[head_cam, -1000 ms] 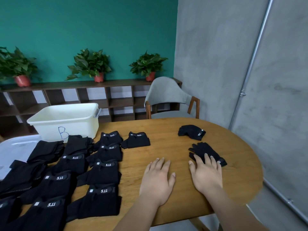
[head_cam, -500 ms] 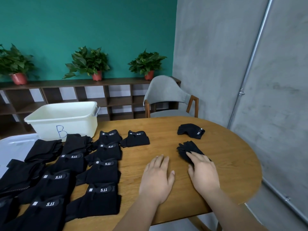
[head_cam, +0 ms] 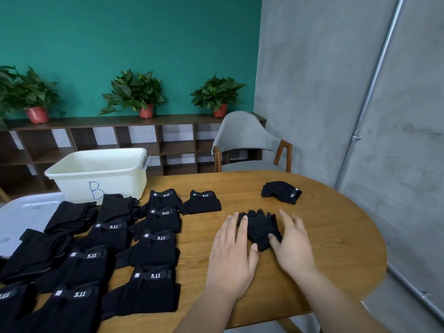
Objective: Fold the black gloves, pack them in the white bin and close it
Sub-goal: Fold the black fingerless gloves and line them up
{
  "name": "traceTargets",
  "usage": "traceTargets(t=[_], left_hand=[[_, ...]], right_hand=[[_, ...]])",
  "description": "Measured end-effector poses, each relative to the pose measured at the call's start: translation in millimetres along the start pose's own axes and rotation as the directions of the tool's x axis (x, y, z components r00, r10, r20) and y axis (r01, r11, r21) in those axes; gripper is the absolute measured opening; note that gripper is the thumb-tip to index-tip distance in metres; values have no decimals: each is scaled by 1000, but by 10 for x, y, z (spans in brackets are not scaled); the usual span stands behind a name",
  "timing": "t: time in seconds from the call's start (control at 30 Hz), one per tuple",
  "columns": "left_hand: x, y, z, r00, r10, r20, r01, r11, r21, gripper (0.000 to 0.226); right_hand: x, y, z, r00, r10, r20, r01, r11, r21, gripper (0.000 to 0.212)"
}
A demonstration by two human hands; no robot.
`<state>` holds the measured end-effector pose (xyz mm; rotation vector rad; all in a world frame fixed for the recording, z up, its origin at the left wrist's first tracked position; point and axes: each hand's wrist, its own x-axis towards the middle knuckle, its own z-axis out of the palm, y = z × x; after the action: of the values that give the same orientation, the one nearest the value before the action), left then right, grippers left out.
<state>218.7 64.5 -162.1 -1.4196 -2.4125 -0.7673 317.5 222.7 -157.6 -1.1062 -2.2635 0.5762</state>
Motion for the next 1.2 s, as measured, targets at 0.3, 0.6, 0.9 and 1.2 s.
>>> traceTargets(t=[0.3,0.6,0.9,1.2], left_hand=[[34,-25,61,987,53,150,-61,997,51,58],[58,-6,60,986,9,164,-11,1000,13,65],[75,-45,164,990,-44,133,34,997,75,69],[116,-42,185,985,-61,161,49,996,76,69]], right_hand=[[26,158,121,981,-170,98,187,963,-194,31],[711,316,6,978,-60,199,127,930,-346,61],[1208,500,124,946,-15,323,147,910,-388,75],[901,535,209,922,-387,-30,352,866,-356,26]])
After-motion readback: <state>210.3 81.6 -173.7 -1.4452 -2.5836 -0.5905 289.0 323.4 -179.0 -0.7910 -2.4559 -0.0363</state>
